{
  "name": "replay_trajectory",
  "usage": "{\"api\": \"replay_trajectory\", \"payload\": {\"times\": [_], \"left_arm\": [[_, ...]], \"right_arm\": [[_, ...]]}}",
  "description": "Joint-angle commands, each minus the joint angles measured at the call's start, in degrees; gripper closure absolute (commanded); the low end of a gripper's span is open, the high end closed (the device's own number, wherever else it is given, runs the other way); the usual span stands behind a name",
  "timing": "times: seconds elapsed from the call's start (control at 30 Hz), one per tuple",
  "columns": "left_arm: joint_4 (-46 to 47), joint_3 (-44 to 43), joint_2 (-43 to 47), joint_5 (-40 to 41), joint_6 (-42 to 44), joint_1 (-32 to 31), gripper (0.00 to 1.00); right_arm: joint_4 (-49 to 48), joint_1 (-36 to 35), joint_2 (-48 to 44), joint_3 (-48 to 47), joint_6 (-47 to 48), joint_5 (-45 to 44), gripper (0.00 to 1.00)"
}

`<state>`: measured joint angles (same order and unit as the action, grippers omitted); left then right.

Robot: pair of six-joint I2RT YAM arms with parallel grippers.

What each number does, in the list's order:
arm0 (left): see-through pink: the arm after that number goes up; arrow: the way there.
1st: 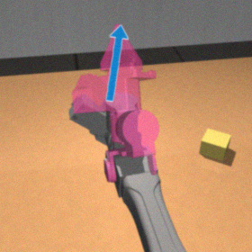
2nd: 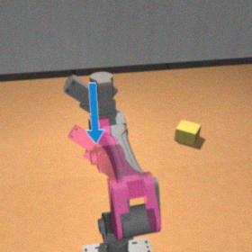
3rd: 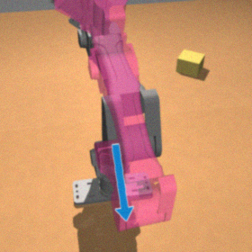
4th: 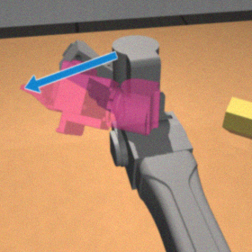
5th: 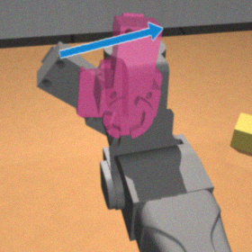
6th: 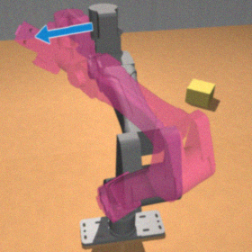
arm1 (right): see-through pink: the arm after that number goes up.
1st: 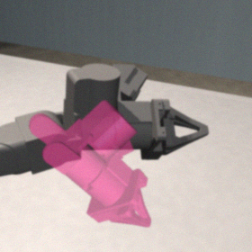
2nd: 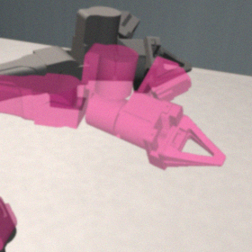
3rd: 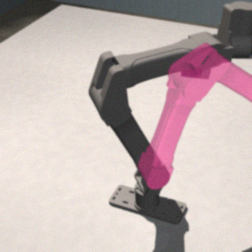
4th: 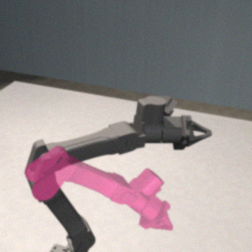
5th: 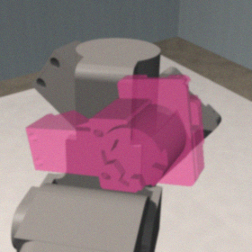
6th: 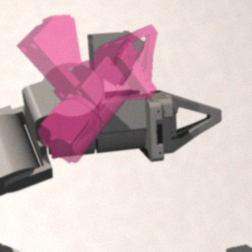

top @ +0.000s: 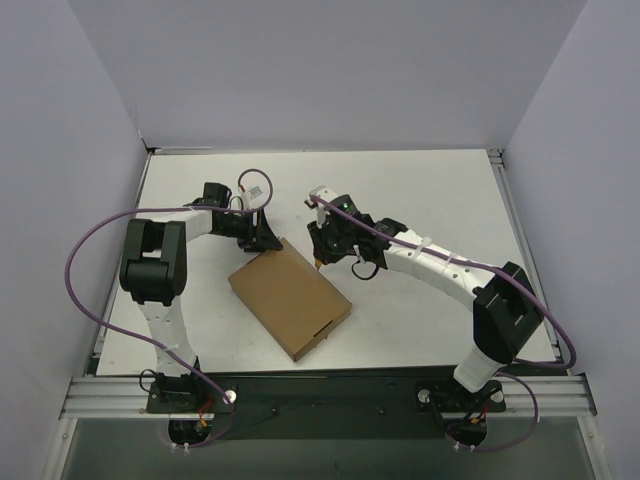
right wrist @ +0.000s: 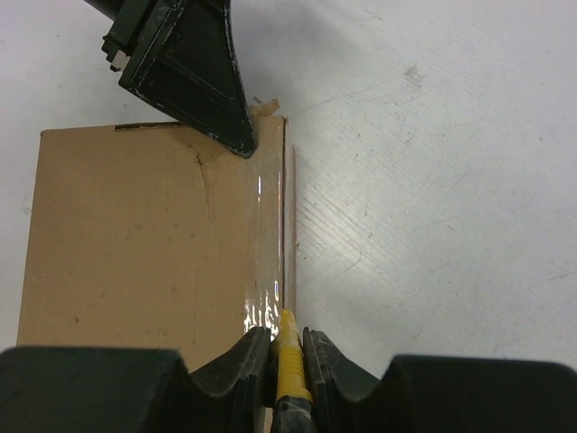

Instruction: Unpack the express box

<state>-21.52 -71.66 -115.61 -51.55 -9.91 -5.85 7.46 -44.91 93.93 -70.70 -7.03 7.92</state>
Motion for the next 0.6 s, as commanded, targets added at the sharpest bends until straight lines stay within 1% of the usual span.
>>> {"api": "replay_trajectory", "payload": {"times": [0.0, 0.27, 0.57], "left_arm": [[-2.8, 0.9, -1.6, 7.3, 2.4, 0.0, 0.42], [-2.7, 0.9, -2.0, 7.3, 2.4, 0.0, 0.42], [-2.7, 1.0, -2.1, 7.3, 2.4, 0.0, 0.42]], "right_arm": [[-1.0, -0.5, -2.1, -0.5, 1.0, 0.3, 1.00], [1.3, -0.6, -0.9, -1.8, 1.8, 0.9, 1.00], [1.0, -1.0, -3.1, -1.3, 2.5, 0.0, 1.00]]}}
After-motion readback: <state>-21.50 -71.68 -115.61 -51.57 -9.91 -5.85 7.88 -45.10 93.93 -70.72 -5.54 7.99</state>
